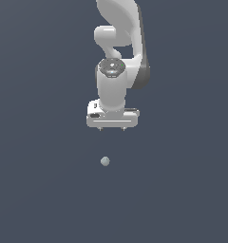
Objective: Pick up the object and move it to a goal position.
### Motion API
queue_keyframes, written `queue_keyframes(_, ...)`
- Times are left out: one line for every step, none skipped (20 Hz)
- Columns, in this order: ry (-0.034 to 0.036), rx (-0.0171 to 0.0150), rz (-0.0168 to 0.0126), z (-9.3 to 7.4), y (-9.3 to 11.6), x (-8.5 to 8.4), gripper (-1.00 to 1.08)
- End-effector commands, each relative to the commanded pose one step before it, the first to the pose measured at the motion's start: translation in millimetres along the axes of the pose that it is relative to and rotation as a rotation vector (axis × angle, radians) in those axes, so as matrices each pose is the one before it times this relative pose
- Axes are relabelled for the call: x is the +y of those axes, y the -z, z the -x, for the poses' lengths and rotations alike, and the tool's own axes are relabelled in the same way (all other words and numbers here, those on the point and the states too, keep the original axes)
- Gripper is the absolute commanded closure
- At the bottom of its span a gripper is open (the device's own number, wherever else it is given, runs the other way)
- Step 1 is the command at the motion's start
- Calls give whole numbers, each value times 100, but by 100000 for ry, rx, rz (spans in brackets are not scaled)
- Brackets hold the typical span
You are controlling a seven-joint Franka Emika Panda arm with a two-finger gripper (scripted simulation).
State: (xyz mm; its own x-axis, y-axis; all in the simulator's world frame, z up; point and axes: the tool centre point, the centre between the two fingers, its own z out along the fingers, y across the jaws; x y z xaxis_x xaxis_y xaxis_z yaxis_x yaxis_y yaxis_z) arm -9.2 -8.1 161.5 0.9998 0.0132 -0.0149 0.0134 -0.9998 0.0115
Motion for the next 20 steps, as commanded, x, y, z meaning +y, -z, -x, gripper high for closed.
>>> queue_keyframes(0, 0, 0, 0, 0, 1, -92)
queue_keyframes(74, -10, 64, -2, 13, 5, -92)
queue_keyframes(226, -33, 196, -7, 37, 8, -92)
queue_keyframes(373, -56, 325, -8, 63, 11, -92)
queue_keyframes(516, -78, 452, -3, 93, 14, -92)
queue_keyframes(645, -101, 568, 13, 129, 18, -92)
queue_keyframes(603, -97, 534, 38, 137, 9, -92)
queue_keyframes(447, -75, 396, 57, 119, 1, -92)
queue_keyframes(294, -53, 261, 66, 96, -7, -92)
queue_keyframes(145, -29, 128, 60, 64, -10, -92)
queue_keyframes(0, 0, 0, 37, 29, 12, -92)
queue_keyframes(0, 0, 0, -1, -8, -32, -92)
queue_keyframes(-72, 11, -65, -33, -35, 9, -92)
queue_keyframes(-73, 17, -63, -68, -55, 15, -92)
queue_keyframes(-73, 22, -62, -101, -73, 32, -92)
queue_keyframes(-72, 28, -60, -134, -91, 45, -92)
queue_keyframes(0, 0, 0, -175, -128, 2, -92)
queue_keyframes(-101, 49, -81, -196, -127, 85, -92)
queue_keyframes(-71, 36, -57, -231, -159, 67, -92)
queue_keyframes(-87, 42, -71, -259, -183, 75, -92)
